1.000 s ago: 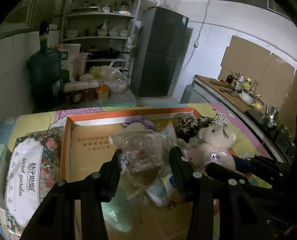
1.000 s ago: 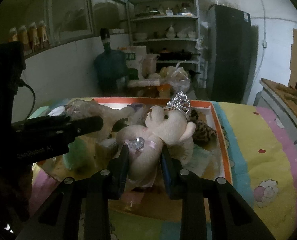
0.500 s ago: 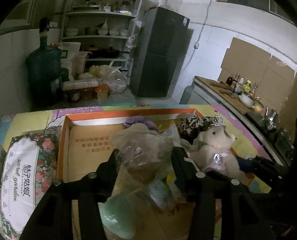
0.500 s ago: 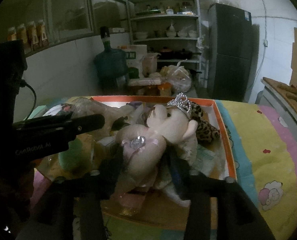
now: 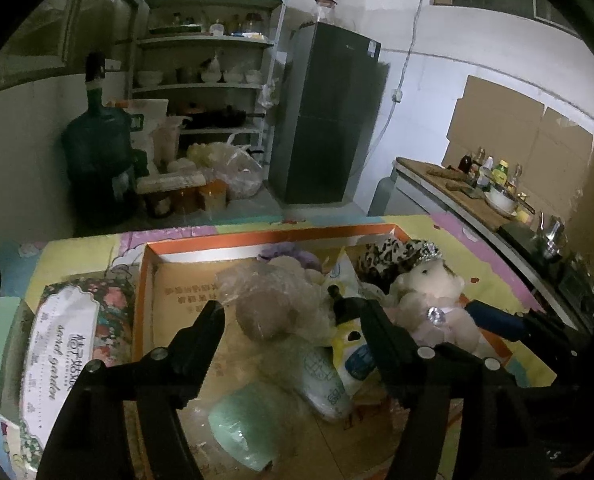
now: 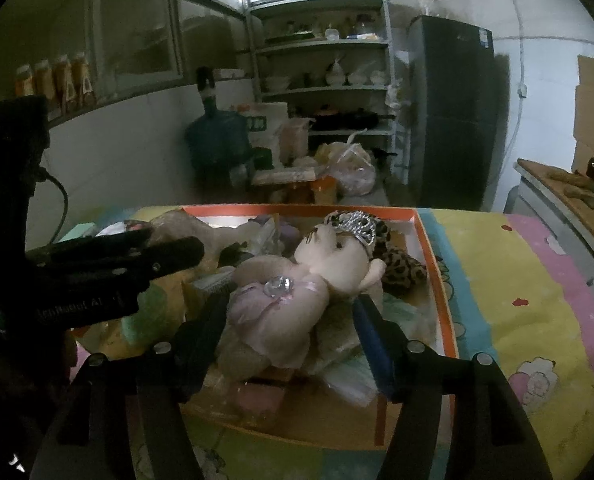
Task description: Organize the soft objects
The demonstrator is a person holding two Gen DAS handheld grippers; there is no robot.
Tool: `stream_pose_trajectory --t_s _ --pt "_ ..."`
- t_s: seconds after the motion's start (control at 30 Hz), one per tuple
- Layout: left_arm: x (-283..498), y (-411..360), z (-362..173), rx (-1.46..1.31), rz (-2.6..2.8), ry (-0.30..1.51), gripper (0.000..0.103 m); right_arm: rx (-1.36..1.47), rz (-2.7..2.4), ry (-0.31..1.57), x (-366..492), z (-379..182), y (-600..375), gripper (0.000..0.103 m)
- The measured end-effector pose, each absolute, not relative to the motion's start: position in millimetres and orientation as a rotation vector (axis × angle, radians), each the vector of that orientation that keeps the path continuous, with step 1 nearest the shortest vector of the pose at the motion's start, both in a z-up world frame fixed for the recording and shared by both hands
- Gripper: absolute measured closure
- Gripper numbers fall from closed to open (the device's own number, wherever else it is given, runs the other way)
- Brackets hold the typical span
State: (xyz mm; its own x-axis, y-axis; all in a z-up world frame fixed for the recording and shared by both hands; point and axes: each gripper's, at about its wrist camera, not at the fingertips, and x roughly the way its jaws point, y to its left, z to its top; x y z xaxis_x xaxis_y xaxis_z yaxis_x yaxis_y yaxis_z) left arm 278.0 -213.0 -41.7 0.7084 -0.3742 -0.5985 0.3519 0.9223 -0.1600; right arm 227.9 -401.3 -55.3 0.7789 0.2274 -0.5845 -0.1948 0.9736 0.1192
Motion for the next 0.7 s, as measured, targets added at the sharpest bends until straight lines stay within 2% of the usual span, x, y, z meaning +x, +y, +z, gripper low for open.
stream_pose_trajectory --t_s 0.17,0.7 --pt "270.5 -210.1 -34.7 -0.025 -0.39 0.652 0.033 0.06 0.216 0.626 218.4 -51.9 -402.9 0.031" --pt "229.8 -181.6 -6.1 -0.038 -0.315 0.571 0.033 0.099 0.159 0.527 168.4 -24.6 -392.8 0.031"
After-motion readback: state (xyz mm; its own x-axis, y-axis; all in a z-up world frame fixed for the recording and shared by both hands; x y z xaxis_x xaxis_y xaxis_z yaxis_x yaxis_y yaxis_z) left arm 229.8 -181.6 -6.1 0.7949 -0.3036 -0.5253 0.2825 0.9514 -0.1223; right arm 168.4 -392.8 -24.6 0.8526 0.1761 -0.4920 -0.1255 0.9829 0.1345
